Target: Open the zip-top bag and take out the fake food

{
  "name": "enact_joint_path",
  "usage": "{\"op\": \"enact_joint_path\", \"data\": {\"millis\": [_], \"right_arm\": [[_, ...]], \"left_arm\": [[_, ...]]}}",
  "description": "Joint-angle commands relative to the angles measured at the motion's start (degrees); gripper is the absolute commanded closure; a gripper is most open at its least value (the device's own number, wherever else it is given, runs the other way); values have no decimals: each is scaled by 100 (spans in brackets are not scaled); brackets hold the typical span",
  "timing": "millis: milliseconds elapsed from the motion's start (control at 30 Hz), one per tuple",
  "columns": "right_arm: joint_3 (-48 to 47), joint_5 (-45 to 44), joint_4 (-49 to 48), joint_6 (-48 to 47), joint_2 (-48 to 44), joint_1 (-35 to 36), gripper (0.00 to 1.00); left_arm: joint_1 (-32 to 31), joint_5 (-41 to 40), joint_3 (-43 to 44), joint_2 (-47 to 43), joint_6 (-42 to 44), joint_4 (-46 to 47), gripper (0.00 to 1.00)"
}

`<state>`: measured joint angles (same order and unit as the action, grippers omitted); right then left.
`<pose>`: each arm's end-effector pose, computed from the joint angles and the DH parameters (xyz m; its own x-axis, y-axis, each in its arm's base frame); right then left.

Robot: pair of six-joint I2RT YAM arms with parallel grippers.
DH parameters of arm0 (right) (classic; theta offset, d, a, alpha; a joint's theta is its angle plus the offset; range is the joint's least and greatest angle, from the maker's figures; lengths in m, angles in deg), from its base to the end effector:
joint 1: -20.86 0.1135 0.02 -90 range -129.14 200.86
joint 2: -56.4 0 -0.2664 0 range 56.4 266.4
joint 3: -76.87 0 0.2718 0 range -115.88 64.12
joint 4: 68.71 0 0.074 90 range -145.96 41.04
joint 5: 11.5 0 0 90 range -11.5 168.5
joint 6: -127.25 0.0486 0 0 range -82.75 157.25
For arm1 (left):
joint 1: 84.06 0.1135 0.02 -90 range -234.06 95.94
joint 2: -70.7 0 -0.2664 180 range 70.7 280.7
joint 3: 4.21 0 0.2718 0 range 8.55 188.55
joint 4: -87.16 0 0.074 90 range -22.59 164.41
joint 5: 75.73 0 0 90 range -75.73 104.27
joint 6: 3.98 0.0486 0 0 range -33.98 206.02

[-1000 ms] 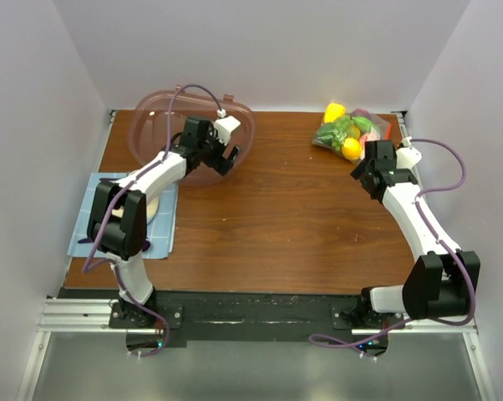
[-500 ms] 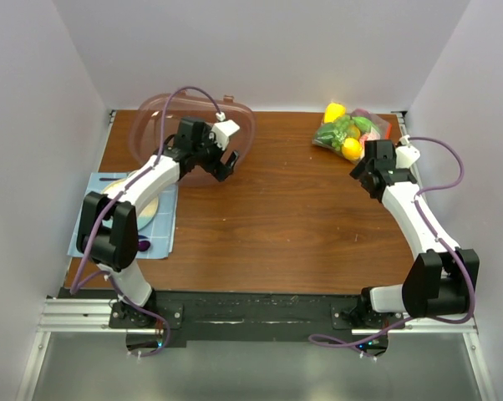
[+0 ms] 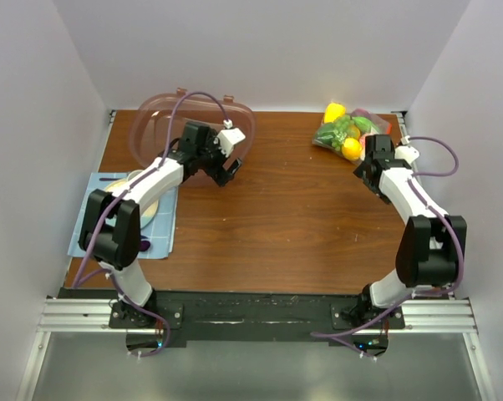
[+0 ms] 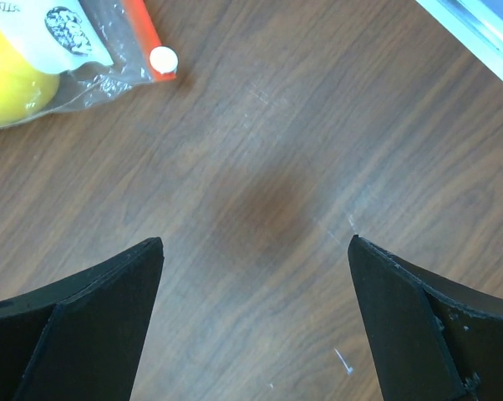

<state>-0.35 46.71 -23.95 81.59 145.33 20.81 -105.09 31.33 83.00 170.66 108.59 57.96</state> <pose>0.3448 -0.0259 0.2286 -0.3923 0.5944 -0.7020 0.7913 0.6072 0.0720 0.3876 -0.1643 0.2354 -0.3663 0.5339 -0.7620 0.7443 0.6596 0.1044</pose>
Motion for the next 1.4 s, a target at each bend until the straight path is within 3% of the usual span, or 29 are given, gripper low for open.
{"op": "enact_joint_path", "data": {"millis": [0,67,100,200,367,600,767,1000,1100,1133,1167,1267,1300,1333,1367], "right_arm": [[-426,-152,-265,163,247,-188,4],[-505,-135,-414,85,344,-258,4],[-514,-13,-511,40,406,-284,4],[-392,303,-985,-74,468,-434,2],[127,1332,-2312,-22,581,-908,3],[-417,2229,-2603,-39,1609,-1242,7],[-690,2809,-2954,-22,2180,-1295,16],[-629,3056,-3385,40,2445,-1304,24],[-646,3082,-3429,14,2515,-1304,38],[-629,3091,-3464,14,2516,-1304,49],[-611,3100,-3491,-21,2507,-1313,54],[-558,3056,-3491,-83,2454,-1322,76],[-515,3047,-3482,-100,2437,-1322,82],[-488,3012,-3465,-118,2376,-1322,95],[-444,3003,-3465,-118,2332,-1322,100]], "left_arm": [[-146,-107,174,409,353,248,10],[-260,8,236,558,424,99,24],[-304,51,288,585,459,37,37],[-550,175,271,560,450,-69,52],[-1200,96,227,349,266,-270,57],[-1754,368,-1,-178,-357,-447,61],[-2220,658,-159,-653,-665,-701,60],[-2765,1931,-125,-979,-1395,-860,57],[-2880,1584,156,-1049,-1457,-930,45],[-2801,1381,261,-1145,-1413,-1000,40],[-2687,1231,497,-1172,-1352,-1027,25],[-1696,1291,1042,-1199,-1377,-974,0],[-1049,1335,1210,-1172,-1378,-983,0],[-703,1318,1351,-1076,-1378,-922,0],[-369,1291,1535,-1032,-1378,-835,0]]}}
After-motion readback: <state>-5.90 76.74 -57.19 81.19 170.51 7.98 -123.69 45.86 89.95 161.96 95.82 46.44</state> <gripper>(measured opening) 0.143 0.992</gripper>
